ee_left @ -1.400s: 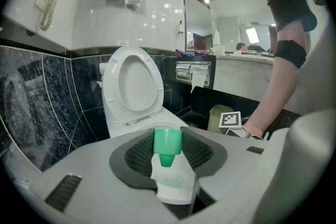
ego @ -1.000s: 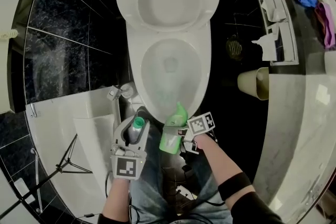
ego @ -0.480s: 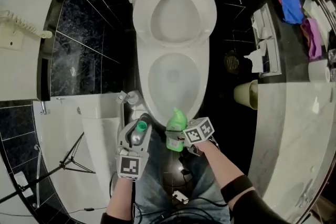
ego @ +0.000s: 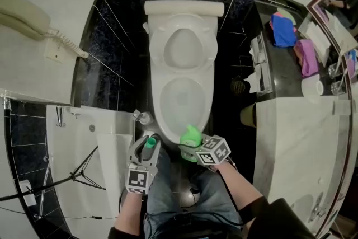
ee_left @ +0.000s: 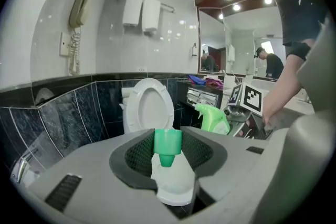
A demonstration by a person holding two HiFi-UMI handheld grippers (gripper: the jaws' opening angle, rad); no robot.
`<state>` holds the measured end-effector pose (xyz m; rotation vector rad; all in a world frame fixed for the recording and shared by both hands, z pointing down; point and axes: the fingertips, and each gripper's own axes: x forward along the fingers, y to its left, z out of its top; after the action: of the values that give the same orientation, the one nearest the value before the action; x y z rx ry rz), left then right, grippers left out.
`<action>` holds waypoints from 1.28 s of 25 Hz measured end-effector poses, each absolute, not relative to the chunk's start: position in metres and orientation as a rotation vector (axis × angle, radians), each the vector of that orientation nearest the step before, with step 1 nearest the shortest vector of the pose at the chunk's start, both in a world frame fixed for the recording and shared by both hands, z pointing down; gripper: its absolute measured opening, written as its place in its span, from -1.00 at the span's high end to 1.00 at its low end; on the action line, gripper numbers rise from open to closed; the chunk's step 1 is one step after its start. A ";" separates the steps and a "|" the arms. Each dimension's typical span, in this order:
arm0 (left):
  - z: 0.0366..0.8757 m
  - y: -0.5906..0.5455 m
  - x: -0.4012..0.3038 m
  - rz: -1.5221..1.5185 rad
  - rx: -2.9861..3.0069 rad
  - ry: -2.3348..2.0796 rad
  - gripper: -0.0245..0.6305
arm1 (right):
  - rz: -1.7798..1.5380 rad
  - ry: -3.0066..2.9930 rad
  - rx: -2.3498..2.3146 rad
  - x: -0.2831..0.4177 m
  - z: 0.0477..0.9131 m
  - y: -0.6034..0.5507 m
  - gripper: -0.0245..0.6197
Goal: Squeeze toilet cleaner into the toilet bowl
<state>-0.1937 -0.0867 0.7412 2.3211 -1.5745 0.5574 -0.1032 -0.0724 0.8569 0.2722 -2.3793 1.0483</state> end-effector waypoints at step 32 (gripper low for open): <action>0.504 -0.007 -0.135 0.333 2.363 -1.699 0.44 | 0.349 -2.465 0.537 0.013 0.572 -0.018 0.32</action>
<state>-0.1351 -0.0072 0.5040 2.3626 -1.6985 0.3331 0.0134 -0.0178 0.5723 0.5367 -2.4646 0.3486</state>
